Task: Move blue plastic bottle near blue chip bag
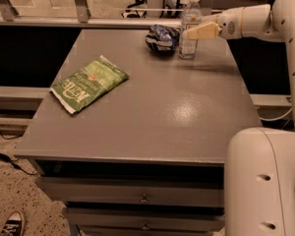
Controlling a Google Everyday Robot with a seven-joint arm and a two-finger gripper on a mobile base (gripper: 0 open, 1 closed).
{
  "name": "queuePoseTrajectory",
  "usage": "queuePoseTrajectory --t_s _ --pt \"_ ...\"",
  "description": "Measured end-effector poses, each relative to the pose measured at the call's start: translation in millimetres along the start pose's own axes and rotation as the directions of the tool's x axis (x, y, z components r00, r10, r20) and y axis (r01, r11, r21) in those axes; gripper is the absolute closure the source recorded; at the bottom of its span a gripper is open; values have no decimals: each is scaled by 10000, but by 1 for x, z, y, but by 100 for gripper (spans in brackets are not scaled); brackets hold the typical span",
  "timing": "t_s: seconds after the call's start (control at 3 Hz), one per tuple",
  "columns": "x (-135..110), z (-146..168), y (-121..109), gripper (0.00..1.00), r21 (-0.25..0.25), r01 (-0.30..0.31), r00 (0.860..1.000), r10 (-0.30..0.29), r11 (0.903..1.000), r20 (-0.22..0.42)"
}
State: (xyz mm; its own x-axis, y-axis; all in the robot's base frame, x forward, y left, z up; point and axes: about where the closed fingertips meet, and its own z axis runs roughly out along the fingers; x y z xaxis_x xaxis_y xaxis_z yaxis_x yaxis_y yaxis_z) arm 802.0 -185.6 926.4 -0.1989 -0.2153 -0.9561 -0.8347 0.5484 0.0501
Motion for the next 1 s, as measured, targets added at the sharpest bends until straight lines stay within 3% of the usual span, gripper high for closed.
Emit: queuePoseTrajectory --t_s 0.33,0.67,1.0 --pt "-2 -15 5 0 -123 151 9998 -149 9998 107" --pt "-7 -70 12 0 99 395 9984 -399 9992 406" --pt "-33 -128 45 0 403 1033 9914 -1062 9938 770"
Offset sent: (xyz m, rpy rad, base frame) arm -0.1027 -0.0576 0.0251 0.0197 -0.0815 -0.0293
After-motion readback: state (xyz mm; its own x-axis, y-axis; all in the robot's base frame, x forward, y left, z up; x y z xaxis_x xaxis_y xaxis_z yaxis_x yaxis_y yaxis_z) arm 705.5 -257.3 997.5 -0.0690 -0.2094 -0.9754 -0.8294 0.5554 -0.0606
